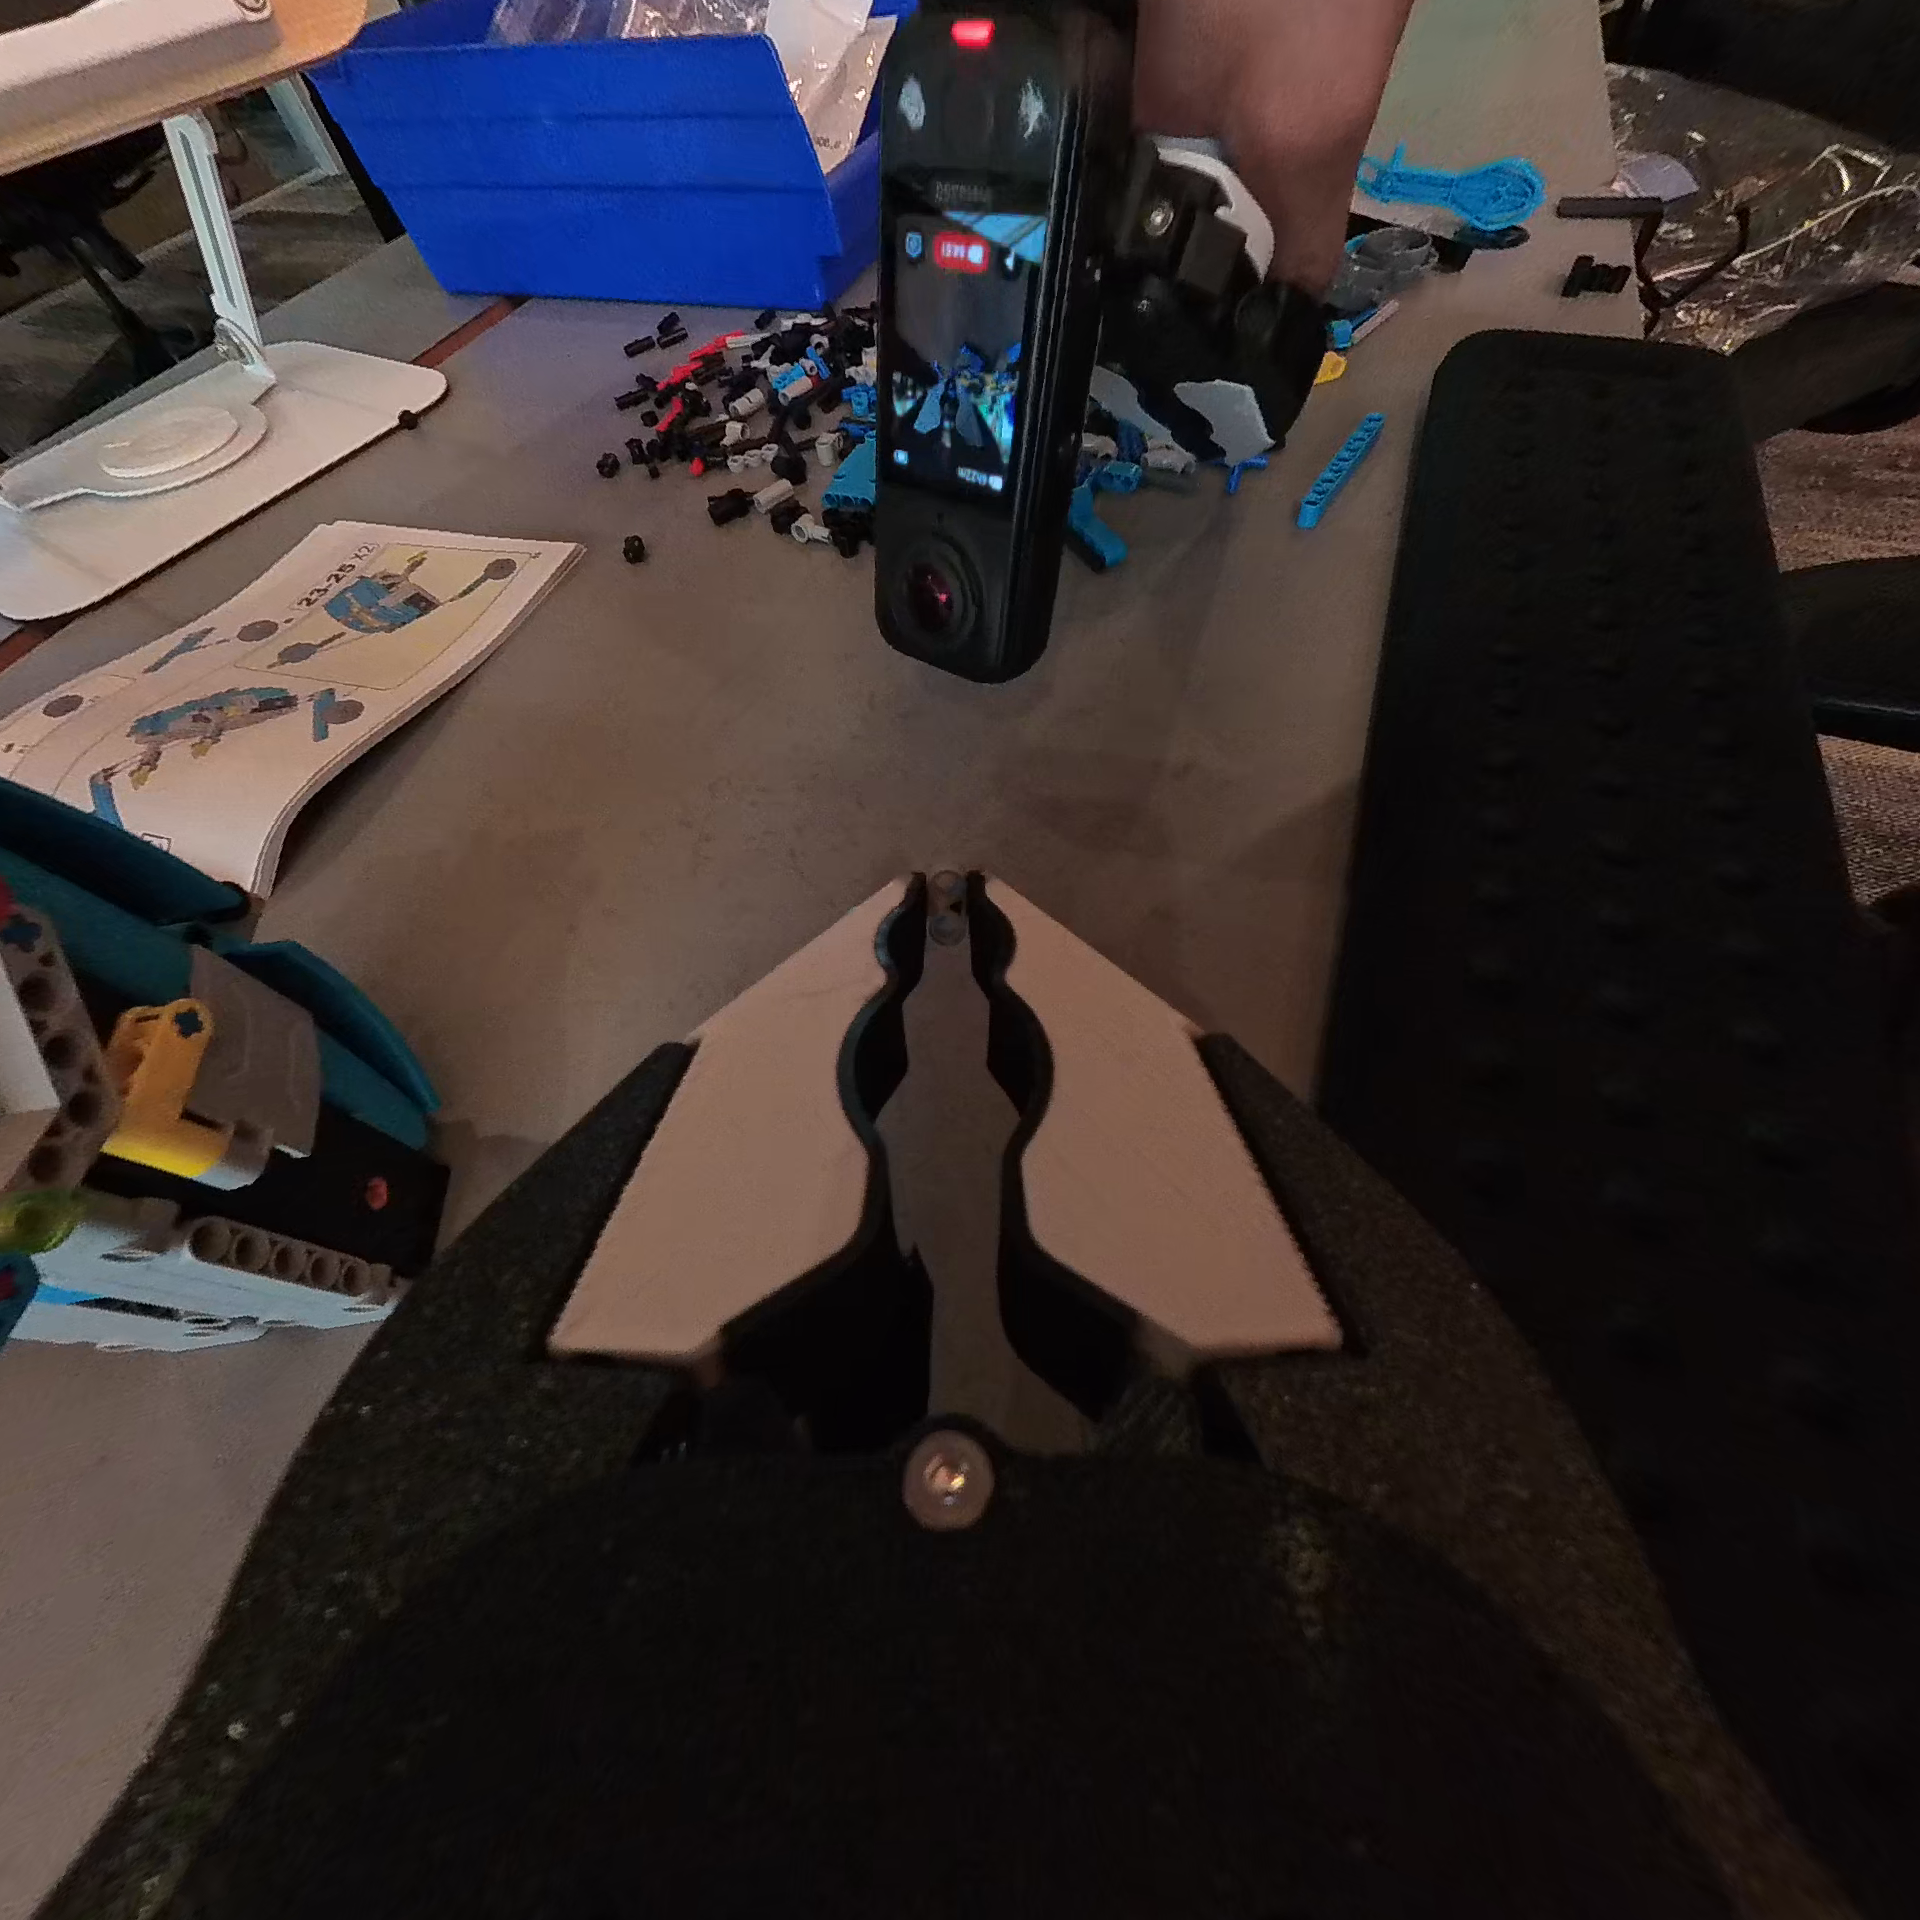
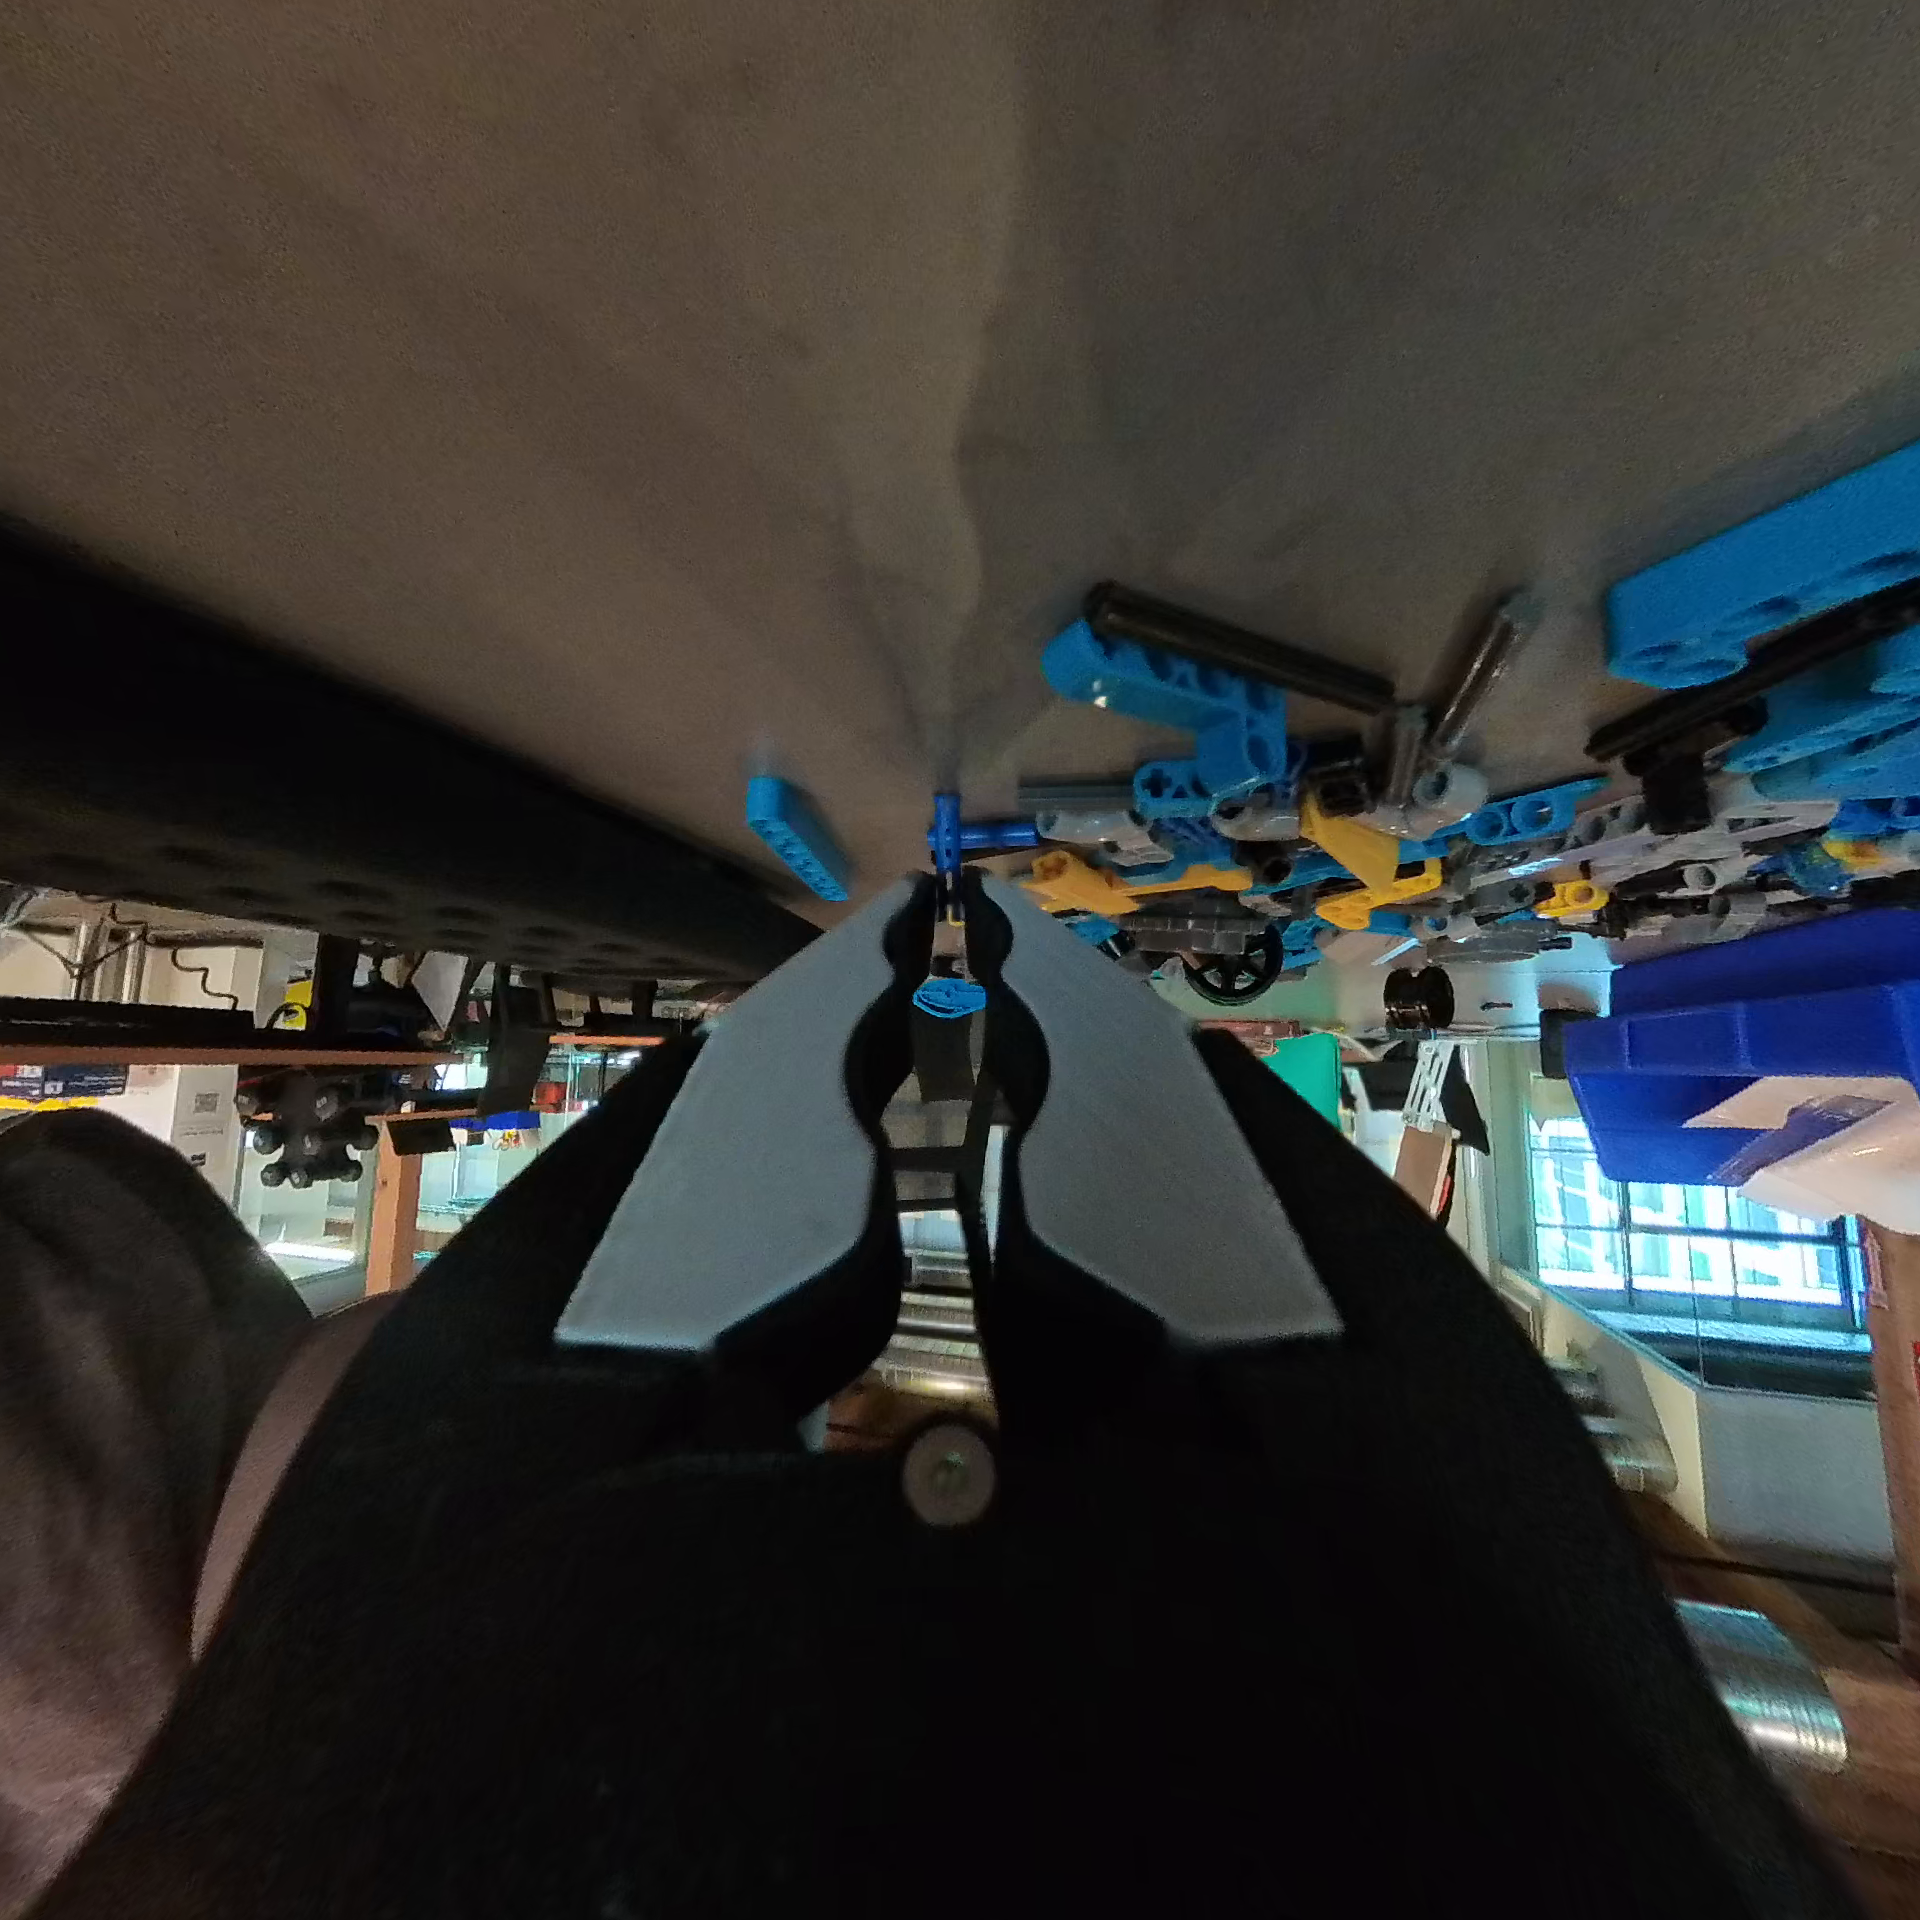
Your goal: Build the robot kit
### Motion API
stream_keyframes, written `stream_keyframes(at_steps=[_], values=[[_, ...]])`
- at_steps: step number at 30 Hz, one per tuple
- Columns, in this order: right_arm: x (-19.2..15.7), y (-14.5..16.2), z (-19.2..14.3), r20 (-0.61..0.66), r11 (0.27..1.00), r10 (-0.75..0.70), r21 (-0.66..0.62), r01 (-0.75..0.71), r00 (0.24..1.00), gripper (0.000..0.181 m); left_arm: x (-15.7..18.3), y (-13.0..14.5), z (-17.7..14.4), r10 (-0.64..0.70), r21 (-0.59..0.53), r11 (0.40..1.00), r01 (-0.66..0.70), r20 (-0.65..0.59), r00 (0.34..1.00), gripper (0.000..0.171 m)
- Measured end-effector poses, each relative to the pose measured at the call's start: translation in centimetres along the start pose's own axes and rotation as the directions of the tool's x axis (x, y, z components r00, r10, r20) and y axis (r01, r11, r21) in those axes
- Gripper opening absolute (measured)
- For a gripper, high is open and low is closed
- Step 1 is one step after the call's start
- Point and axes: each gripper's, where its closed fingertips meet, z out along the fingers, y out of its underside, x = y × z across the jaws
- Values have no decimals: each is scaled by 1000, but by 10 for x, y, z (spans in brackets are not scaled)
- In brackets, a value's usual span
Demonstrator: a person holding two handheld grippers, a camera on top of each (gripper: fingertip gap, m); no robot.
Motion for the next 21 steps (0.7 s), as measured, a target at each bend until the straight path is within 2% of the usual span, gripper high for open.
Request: stream_keyframes(at_steps=[21], values=[[-1, -8, -2, -8, 999, -19, 36, 20, 1000, 6, 0, 0, 0, 5, 1, 1000, -5, 2, 1000, 7]])
